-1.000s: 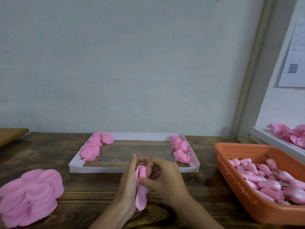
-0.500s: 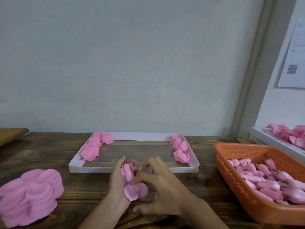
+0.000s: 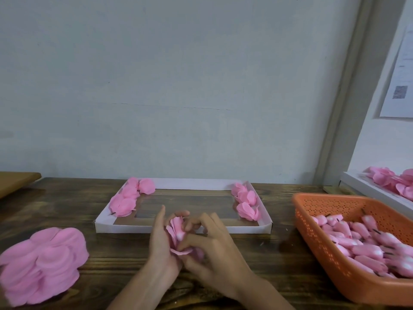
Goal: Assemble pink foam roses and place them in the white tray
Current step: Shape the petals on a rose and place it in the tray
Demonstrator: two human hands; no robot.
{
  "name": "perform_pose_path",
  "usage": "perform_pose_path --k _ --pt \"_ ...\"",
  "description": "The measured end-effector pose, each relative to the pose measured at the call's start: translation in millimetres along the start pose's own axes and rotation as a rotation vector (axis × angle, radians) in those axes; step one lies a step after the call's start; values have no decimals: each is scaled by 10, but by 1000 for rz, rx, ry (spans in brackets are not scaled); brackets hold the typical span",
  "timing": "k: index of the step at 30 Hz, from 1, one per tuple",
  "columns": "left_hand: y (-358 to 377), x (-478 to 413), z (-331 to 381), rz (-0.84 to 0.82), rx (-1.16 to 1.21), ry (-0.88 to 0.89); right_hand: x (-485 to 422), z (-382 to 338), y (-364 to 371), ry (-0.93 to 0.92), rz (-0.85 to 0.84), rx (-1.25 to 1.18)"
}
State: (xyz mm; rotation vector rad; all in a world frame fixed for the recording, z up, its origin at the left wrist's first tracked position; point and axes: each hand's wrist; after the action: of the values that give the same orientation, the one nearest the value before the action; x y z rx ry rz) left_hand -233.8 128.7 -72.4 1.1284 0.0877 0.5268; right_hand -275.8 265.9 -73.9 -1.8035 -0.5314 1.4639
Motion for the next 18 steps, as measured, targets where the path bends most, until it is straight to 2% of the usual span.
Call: perform_pose_path --k 4,8,18 --pt "-12 47 5 -53 3 -10 -1 -7 28 17 74 12" --pt "-33 33 -31 -17 -29 46 -15 12 69 75 128 -21" --pt "-17 48 -130 -94 53 63 -13 -3 148 137 304 84"
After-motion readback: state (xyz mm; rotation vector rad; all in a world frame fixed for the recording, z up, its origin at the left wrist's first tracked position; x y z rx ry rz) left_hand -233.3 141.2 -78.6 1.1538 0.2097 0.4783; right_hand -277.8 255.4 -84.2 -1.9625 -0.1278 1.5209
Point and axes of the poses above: each hand's wrist, its own x-axis away from the middle knuckle, its own y-axis out of the palm, z = x × y, and after that the axes turned 15 degrees about x, right-handed
